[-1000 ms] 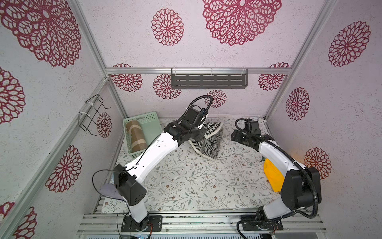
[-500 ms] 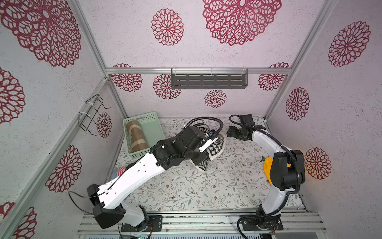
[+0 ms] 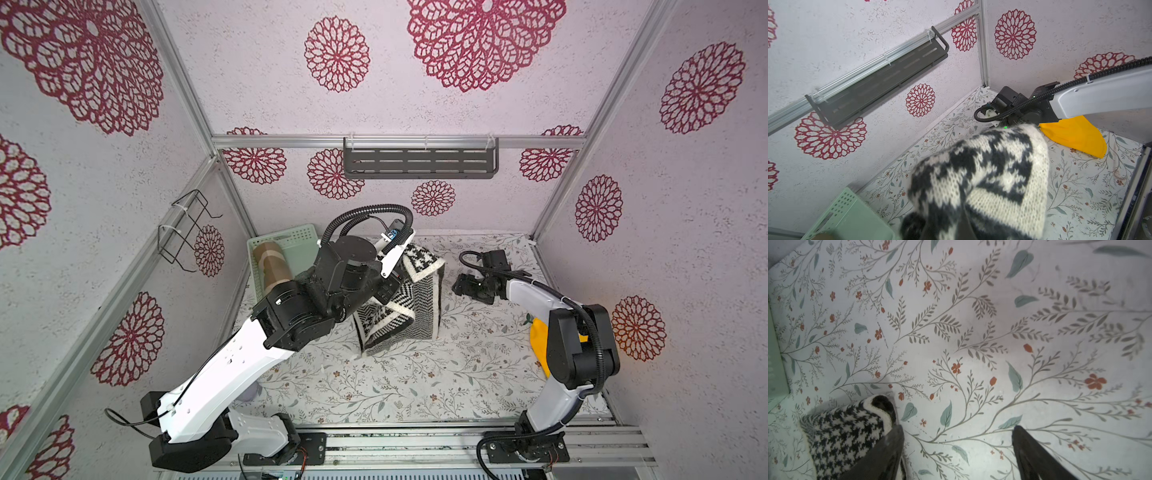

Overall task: Roll up the scarf and place it into the basket
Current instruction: Flatten out the scarf at the center of the board.

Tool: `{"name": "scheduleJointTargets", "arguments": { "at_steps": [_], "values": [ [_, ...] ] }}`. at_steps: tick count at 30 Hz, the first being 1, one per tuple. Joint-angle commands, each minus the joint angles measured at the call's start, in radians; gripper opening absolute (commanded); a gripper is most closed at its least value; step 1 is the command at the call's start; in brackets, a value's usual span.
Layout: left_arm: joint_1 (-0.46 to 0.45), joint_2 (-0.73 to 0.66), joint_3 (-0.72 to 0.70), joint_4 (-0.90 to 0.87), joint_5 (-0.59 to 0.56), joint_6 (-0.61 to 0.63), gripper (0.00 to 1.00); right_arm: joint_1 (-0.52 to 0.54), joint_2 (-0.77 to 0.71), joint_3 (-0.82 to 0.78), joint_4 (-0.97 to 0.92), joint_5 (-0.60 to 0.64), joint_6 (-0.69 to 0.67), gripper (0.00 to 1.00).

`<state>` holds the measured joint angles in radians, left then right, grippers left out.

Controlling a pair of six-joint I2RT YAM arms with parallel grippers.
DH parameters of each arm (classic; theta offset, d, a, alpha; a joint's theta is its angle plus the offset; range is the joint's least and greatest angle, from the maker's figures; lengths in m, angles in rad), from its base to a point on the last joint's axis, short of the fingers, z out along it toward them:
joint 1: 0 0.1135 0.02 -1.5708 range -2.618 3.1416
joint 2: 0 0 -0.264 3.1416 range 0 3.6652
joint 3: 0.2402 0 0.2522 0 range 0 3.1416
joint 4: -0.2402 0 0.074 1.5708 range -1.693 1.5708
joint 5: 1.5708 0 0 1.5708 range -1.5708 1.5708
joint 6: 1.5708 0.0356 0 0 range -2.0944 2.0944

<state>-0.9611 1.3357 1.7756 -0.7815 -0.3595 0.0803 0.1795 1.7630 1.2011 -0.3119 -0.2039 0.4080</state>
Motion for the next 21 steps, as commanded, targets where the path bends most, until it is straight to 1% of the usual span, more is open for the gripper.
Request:
{"name": "scheduleJointTargets", "arguments": {
  "at_steps": [1, 4, 6, 9, 12, 15, 17, 19, 21],
  "values": [
    [0.003, -0.049, -0.034, 0.087, 0.053, 0.014, 0.00, 0.008, -0.034, 0.013, 0.097, -0.109, 0.034, 0.81],
    [0.004, -0.113, -0.115, 0.145, 0.110, 0.025, 0.00, 0.069, -0.012, 0.028, 0.109, -0.113, 0.001, 0.81],
    [0.004, -0.148, -0.155, 0.166, 0.111, 0.020, 0.00, 0.116, 0.012, 0.061, 0.106, -0.103, -0.019, 0.80],
    [0.004, -0.180, -0.192, 0.178, 0.100, 0.003, 0.00, 0.186, 0.063, 0.121, 0.118, -0.126, -0.050, 0.76],
    [0.004, -0.188, -0.210, 0.176, 0.102, -0.009, 0.00, 0.248, 0.143, 0.206, 0.122, -0.202, -0.059, 0.68],
    [0.004, -0.175, -0.209, 0.160, 0.106, -0.022, 0.00, 0.300, 0.225, 0.280, 0.098, -0.238, -0.034, 0.60],
    [0.004, -0.167, -0.205, 0.148, 0.113, -0.029, 0.00, 0.324, 0.259, 0.286, 0.093, -0.240, 0.002, 0.56],
    [0.004, -0.162, -0.205, 0.141, 0.127, -0.034, 0.00, 0.334, 0.274, 0.248, 0.113, -0.249, 0.042, 0.54],
    [0.004, -0.161, -0.209, 0.137, 0.137, -0.037, 0.00, 0.335, 0.277, 0.199, 0.130, -0.236, 0.068, 0.53]
  ]
}}
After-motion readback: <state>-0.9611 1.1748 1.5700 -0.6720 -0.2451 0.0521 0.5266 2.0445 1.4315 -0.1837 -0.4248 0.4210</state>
